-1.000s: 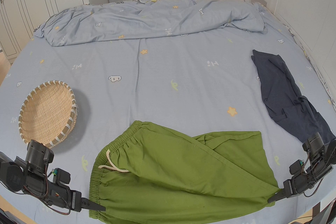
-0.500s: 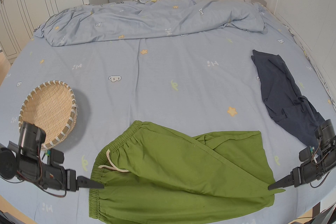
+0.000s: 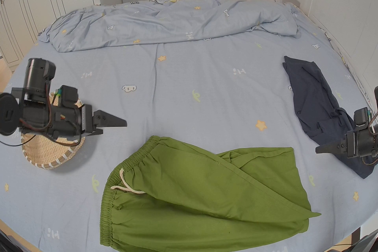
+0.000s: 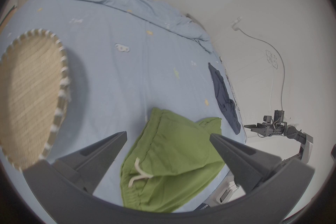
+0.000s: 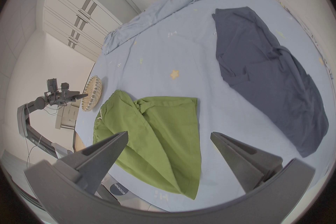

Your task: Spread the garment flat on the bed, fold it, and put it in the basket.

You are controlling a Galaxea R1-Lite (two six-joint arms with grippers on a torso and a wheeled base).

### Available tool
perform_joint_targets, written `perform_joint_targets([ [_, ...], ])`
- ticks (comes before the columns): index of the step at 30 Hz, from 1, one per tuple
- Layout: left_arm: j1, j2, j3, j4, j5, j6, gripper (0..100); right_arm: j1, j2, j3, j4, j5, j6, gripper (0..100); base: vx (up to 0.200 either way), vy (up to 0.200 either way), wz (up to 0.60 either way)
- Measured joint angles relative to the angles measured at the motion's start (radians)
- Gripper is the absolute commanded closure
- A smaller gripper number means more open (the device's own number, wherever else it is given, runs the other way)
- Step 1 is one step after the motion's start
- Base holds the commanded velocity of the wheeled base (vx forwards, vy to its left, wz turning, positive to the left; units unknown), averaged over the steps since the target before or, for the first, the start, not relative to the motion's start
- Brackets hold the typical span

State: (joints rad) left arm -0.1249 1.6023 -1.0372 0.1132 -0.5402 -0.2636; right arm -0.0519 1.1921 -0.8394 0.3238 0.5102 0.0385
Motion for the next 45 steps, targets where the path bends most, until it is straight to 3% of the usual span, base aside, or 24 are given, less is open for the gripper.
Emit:
perform_joint_targets([
  [7,-0.081,0.171,-0.150,-0.002,0.001,-0.002,0,0.026,0.000,-0.029,0.002,-0.005,0.004,0,0.000,0.000,0.00],
  [16,-0.108,0.369,-0.275,-0.011,0.001,-0.006,0,0.084,-0.005,-0.032,0.000,-0.010,0.019,0,0.000,0.000,0.00],
  [30,-0.132,0.514,-0.311,-0.057,0.054,-0.007,0,0.106,-0.018,-0.027,0.000,-0.013,0.022,0,0.000,0.000,0.00],
  [31,-0.135,0.516,-0.309,-0.057,0.057,-0.007,100,0.105,-0.017,-0.027,0.000,-0.014,0.022,0,0.000,0.000,0.00],
  [45,-0.153,0.507,-0.290,-0.049,0.069,-0.005,100,0.100,-0.016,-0.026,0.000,-0.014,0.021,0,0.000,0.000,0.00],
])
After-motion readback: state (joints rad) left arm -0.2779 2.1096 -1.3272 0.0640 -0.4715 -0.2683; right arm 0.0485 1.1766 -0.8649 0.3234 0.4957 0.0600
